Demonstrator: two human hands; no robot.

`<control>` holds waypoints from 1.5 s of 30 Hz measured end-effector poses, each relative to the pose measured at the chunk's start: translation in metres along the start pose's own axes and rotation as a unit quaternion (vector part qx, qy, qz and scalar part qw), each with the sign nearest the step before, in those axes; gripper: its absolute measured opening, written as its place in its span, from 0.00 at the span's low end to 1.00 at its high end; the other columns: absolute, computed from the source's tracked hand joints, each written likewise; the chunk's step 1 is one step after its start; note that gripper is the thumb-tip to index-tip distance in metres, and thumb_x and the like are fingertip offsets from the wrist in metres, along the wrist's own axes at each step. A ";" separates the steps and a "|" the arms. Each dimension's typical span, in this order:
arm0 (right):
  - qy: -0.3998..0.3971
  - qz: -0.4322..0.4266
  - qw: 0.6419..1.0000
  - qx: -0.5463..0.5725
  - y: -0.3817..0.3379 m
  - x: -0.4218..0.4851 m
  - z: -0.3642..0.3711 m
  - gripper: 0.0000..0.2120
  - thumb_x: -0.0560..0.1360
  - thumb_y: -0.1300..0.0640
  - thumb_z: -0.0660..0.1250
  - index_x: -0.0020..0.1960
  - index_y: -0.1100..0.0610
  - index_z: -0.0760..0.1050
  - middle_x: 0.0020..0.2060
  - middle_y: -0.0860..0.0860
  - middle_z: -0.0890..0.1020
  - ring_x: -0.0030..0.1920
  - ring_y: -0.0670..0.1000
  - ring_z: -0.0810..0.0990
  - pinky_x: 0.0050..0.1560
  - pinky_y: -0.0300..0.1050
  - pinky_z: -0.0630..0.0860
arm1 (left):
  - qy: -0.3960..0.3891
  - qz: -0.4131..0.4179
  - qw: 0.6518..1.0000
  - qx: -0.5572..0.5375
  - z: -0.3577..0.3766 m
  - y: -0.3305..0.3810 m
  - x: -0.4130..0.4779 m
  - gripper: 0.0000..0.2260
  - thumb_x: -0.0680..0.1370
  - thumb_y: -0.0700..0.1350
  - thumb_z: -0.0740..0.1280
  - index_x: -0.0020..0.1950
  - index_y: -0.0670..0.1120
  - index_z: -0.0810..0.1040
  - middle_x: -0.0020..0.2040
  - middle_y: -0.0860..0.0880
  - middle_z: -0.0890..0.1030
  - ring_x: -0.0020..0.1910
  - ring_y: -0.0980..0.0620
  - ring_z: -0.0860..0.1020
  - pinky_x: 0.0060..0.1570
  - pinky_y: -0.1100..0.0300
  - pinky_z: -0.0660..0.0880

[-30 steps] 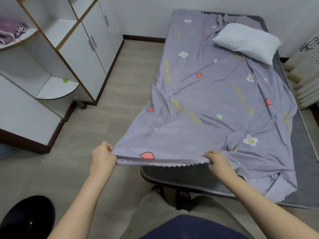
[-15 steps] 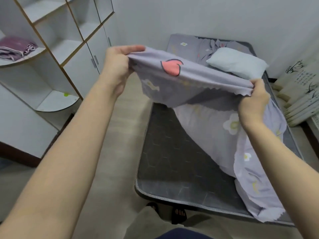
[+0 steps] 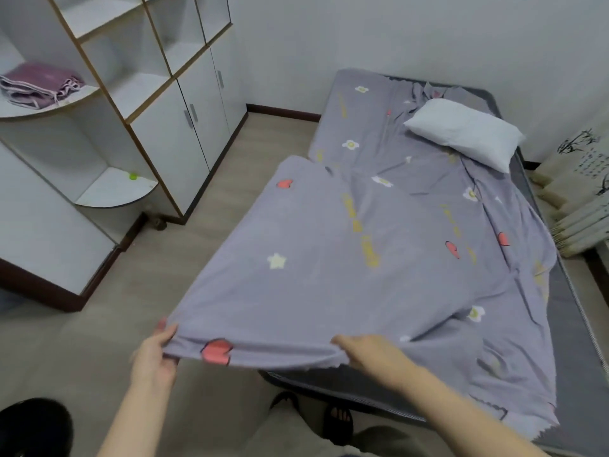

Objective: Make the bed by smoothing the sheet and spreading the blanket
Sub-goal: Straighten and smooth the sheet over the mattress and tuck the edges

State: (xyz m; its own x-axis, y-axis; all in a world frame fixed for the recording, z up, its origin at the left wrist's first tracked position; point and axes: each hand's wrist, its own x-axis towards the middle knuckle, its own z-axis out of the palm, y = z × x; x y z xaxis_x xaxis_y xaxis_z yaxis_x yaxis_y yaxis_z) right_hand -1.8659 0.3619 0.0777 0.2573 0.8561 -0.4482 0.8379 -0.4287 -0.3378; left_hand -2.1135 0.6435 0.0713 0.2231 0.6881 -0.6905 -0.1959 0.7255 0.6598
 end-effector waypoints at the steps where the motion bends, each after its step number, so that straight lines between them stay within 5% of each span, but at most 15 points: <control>1: -0.026 -0.014 0.999 -0.014 -0.006 0.003 0.006 0.17 0.76 0.45 0.62 0.62 0.52 0.67 0.56 0.54 0.80 0.54 0.59 0.78 0.49 0.49 0.71 | 0.039 0.002 0.999 0.002 -0.010 -0.003 0.001 0.28 0.71 0.30 0.68 0.69 0.45 0.70 0.27 0.55 0.82 0.26 0.60 0.80 0.29 0.68 0.77; 3: -0.046 -0.028 0.998 -0.040 -0.014 0.009 0.016 0.15 0.76 0.47 0.62 0.58 0.54 0.68 0.54 0.55 0.80 0.52 0.60 0.78 0.43 0.50 0.68 | 0.074 -0.005 0.997 0.009 -0.030 -0.015 0.011 0.24 0.81 0.31 0.55 0.76 0.45 0.60 0.23 0.56 0.79 0.22 0.62 0.78 0.27 0.69 0.75; 8: -0.023 0.068 0.997 -0.020 -0.001 0.024 0.021 0.08 0.71 0.60 0.60 0.50 0.56 0.74 0.52 0.56 0.80 0.55 0.58 0.77 0.46 0.48 0.70 | 0.062 0.009 0.997 0.037 -0.015 -0.020 0.016 0.23 0.83 0.30 0.50 0.78 0.41 0.54 0.18 0.56 0.75 0.19 0.64 0.75 0.26 0.73 0.73; 12: 0.175 0.171 0.967 0.068 0.015 0.024 0.004 0.17 0.67 0.64 0.64 0.53 0.51 0.79 0.51 0.50 0.83 0.53 0.57 0.80 0.44 0.46 0.72 | -0.065 0.014 0.997 -0.044 0.023 0.011 0.012 0.22 0.74 0.25 0.58 0.65 0.41 0.72 0.32 0.54 0.84 0.32 0.61 0.82 0.57 0.66 0.74; 16: 0.378 0.090 0.918 0.076 0.005 0.010 0.006 0.24 0.60 0.66 0.66 0.55 0.57 0.81 0.47 0.51 0.85 0.42 0.54 0.82 0.37 0.45 0.75 | -0.112 0.024 0.988 -0.099 0.015 0.026 0.018 0.17 0.77 0.32 0.57 0.55 0.50 0.79 0.48 0.52 0.86 0.48 0.56 0.84 0.50 0.60 0.80; 19: 0.256 -0.008 0.965 0.054 -0.015 0.006 0.033 0.26 0.59 0.67 0.71 0.58 0.57 0.80 0.49 0.52 0.85 0.44 0.52 0.84 0.41 0.41 0.76 | -0.039 -0.021 0.993 -0.111 -0.026 0.006 0.033 0.19 0.81 0.32 0.52 0.50 0.49 0.79 0.43 0.52 0.86 0.43 0.56 0.84 0.44 0.58 0.81; 23: -0.012 -0.027 0.999 0.041 -0.030 0.018 0.074 0.27 0.75 0.58 0.59 0.73 0.44 0.64 0.63 0.47 0.77 0.62 0.53 0.76 0.54 0.48 0.74 | 0.069 -0.071 0.992 -0.075 -0.086 -0.025 0.051 0.20 0.79 0.29 0.53 0.44 0.50 0.78 0.33 0.52 0.85 0.32 0.58 0.83 0.31 0.59 0.80; 26: -0.071 -0.046 0.996 0.035 -0.049 0.030 0.094 0.25 0.77 0.54 0.57 0.73 0.40 0.62 0.63 0.48 0.77 0.61 0.53 0.75 0.53 0.49 0.72 | 0.118 -0.091 0.988 -0.045 -0.119 -0.042 0.066 0.19 0.76 0.26 0.57 0.46 0.50 0.76 0.31 0.52 0.84 0.30 0.58 0.83 0.28 0.61 0.80; 29: -0.119 -0.072 0.989 0.058 -0.067 0.045 0.118 0.16 0.78 0.53 0.57 0.65 0.43 0.69 0.58 0.51 0.78 0.57 0.57 0.77 0.48 0.50 0.72 | 0.172 -0.111 0.978 -0.037 -0.155 -0.064 0.089 0.21 0.83 0.33 0.48 0.65 0.44 0.77 0.52 0.50 0.84 0.39 0.59 0.84 0.39 0.65 0.79; 31: -0.150 -0.072 0.984 0.066 -0.078 0.056 0.138 0.11 0.77 0.54 0.58 0.58 0.49 0.71 0.54 0.54 0.79 0.53 0.60 0.78 0.46 0.52 0.72 | 0.195 -0.138 0.970 -0.041 -0.178 -0.076 0.094 0.21 0.83 0.35 0.51 0.76 0.45 0.63 0.44 0.64 0.82 0.34 0.70 0.79 0.36 0.75 0.74; 33: -0.173 -0.064 0.981 0.062 -0.087 0.067 0.159 0.10 0.77 0.54 0.58 0.57 0.53 0.72 0.53 0.56 0.78 0.53 0.61 0.78 0.46 0.53 0.72 | 0.188 -0.172 0.967 0.010 -0.198 -0.089 0.107 0.21 0.81 0.35 0.58 0.73 0.51 0.68 0.42 0.69 0.78 0.39 0.80 0.72 0.42 0.82 0.67; 37: -0.212 -0.044 0.974 0.070 -0.102 0.087 0.197 0.11 0.77 0.56 0.58 0.57 0.55 0.72 0.55 0.59 0.77 0.55 0.62 0.77 0.49 0.54 0.73 | 0.276 -0.125 0.921 0.244 -0.194 -0.124 0.142 0.18 0.79 0.31 0.57 0.70 0.35 0.69 0.62 0.39 0.74 0.50 0.51 0.73 0.42 0.62 0.70; 39: -0.231 -0.039 0.969 0.074 -0.109 0.097 0.214 0.11 0.77 0.57 0.58 0.58 0.56 0.72 0.55 0.60 0.77 0.56 0.62 0.77 0.51 0.54 0.73 | 0.242 -0.075 0.901 0.353 -0.170 -0.150 0.151 0.20 0.76 0.29 0.62 0.68 0.34 0.71 0.63 0.33 0.75 0.51 0.39 0.76 0.44 0.57 0.76; 41: -0.248 -0.043 0.965 0.070 -0.114 0.106 0.229 0.13 0.77 0.58 0.58 0.60 0.58 0.71 0.57 0.62 0.76 0.56 0.63 0.77 0.53 0.55 0.73 | 0.115 -0.055 0.894 0.430 -0.143 -0.182 0.148 0.20 0.75 0.28 0.66 0.67 0.34 0.71 0.63 0.32 0.75 0.53 0.31 0.76 0.53 0.52 0.77; 45: -0.281 -0.075 0.955 0.066 -0.111 0.129 0.256 0.20 0.78 0.61 0.58 0.71 0.56 0.67 0.59 0.64 0.73 0.57 0.64 0.74 0.56 0.56 0.70 | -0.057 -0.093 0.882 0.458 -0.101 -0.237 0.143 0.20 0.80 0.38 0.64 0.72 0.39 0.69 0.70 0.40 0.72 0.69 0.43 0.71 0.67 0.55 0.66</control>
State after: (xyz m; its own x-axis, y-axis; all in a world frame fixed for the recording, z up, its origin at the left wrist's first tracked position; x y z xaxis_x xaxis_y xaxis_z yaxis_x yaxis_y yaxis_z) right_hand -2.0493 0.4463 -0.1546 -0.1897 0.6369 -0.7472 0.7679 -0.3780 -0.5171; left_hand -2.1317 0.5716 -0.2139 0.2738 0.5147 -0.8125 0.6966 0.4763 0.5365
